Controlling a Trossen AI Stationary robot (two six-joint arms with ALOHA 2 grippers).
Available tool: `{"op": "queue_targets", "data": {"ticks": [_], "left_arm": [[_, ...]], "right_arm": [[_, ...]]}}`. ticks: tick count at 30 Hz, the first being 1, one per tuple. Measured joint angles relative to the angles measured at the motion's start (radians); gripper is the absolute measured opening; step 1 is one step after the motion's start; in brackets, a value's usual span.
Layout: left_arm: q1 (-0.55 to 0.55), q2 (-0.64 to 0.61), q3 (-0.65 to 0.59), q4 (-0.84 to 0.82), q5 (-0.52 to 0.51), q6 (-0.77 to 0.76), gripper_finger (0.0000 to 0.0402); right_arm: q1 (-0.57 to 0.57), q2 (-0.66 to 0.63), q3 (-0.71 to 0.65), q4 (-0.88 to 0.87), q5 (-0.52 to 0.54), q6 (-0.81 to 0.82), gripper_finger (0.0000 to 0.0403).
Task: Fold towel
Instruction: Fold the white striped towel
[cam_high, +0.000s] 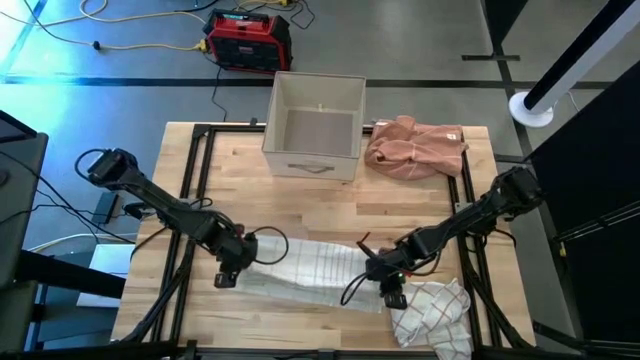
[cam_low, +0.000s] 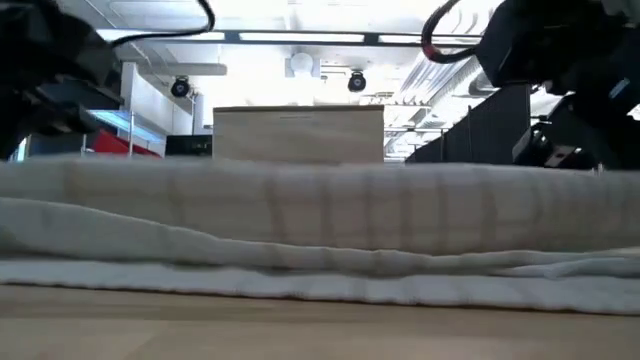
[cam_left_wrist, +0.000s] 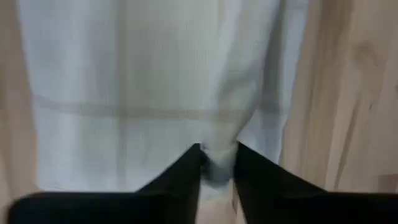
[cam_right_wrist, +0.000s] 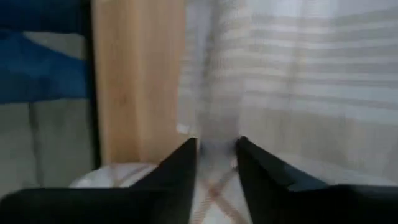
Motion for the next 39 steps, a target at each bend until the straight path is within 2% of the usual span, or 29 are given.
{"op": "queue_targets", "data": {"ticks": [4,6,8,11,14,16,19,21,24,26,29,32,36,39], "left_arm": [[0.014,0.019,0.002,-0.01,0.107,-0.007,0.0173],[0.029,0.009,0.023,-0.042,0.189,-0.001,0.0195],[0.041,-0.01,0.071,-0.104,0.219,-0.006,0.0207],[0.051,-0.045,0.154,-0.215,0.141,0.007,0.0211],[0.045,-0.095,0.19,-0.206,-0.055,0.019,0.0206],[0.053,-0.119,0.164,-0.128,-0.12,0.025,0.0198],[0.072,-0.123,0.08,0.024,-0.14,0.002,0.0169],[0.072,-0.112,0.01,0.129,-0.13,-0.035,0.0141],[0.05,-0.104,-0.081,0.278,-0.06,-0.104,0.0088],[0.019,-0.098,-0.128,0.337,-0.029,-0.138,0.0052],[-0.026,-0.098,-0.171,0.355,-0.02,-0.18,0.001],[-0.056,-0.098,-0.201,0.361,-0.02,-0.219,0.0011],[-0.077,-0.098,-0.261,0.468,-0.039,-0.288,0.0013],[-0.074,-0.098,-0.323,0.556,-0.084,-0.329,0.0005]], "right_arm": [[-0.014,-0.008,0.023,-0.081,-0.076,0.04,0.0181],[-0.024,-0.026,0.052,-0.167,-0.072,0.06,0.0199],[-0.028,-0.052,0.084,-0.258,-0.032,0.061,0.0206],[-0.03,-0.093,0.129,-0.352,0.075,0.06,0.0206],[-0.03,-0.125,0.139,-0.343,0.2,0.074,0.0195],[-0.03,-0.122,0.135,-0.332,0.267,0.084,0.0179],[-0.03,-0.1,0.076,-0.231,0.319,0.128,0.0134],[-0.03,-0.087,0.022,-0.138,0.346,0.169,0.0088],[-0.03,-0.087,-0.048,-0.037,0.437,0.273,0.0017],[-0.03,-0.087,-0.091,0.009,0.5,0.343,0.0011],[-0.03,-0.087,-0.16,0.146,0.494,0.378,0.0006],[-0.03,-0.086,-0.217,0.23,0.469,0.392,0.0002],[-0.049,-0.082,-0.255,0.208,0.456,0.42,0.0],[-0.085,-0.082,-0.26,0.198,0.443,0.382,0.0]]}}
